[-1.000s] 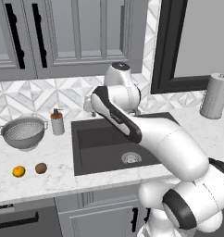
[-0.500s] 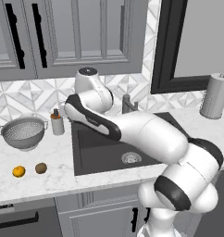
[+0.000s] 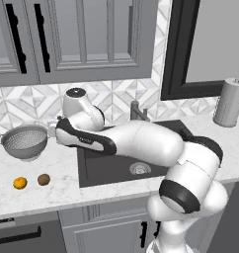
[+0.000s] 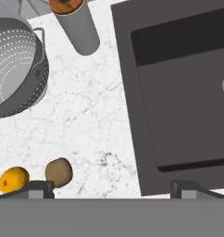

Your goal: Put the colander in the sink, put the kiwi, tangerine in the colander, and turn on the sink faucet and pour water over the colander.

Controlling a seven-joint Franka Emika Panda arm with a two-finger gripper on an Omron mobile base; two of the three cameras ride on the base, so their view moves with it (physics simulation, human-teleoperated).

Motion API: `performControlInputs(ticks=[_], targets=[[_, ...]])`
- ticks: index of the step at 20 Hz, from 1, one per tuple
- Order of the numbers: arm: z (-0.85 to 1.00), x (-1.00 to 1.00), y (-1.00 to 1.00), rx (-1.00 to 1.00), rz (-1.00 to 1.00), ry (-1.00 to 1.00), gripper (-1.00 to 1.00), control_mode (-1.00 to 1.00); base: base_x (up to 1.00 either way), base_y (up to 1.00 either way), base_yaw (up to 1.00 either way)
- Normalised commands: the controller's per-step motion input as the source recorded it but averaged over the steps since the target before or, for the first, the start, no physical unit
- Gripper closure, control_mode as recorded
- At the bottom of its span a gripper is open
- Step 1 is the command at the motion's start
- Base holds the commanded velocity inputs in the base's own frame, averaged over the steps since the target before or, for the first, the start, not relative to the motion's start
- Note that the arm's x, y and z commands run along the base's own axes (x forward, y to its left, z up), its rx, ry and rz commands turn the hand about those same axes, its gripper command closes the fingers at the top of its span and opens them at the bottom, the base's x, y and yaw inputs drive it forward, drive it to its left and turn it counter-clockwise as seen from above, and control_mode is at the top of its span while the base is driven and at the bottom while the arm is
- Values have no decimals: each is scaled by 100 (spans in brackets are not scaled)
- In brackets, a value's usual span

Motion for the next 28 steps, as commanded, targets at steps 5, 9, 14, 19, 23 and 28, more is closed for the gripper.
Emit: performControlInputs(ticks=[5, 9, 14, 19, 23, 28], targets=[[0, 23, 56, 1, 0, -12, -100, -100, 0, 0, 0], [-11, 38, 44, 0, 0, -1, -100, -100, 0, 0, 0], [-6, 49, 34, 0, 0, 1, -100, -100, 0, 0, 0], [-1, 42, 32, 0, 0, 3, -100, -100, 0, 0, 0], [-9, 27, 35, 0, 0, 6, -100, -100, 0, 0, 0], [-10, 19, 25, 0, -1, 4, -100, -100, 0, 0, 0]])
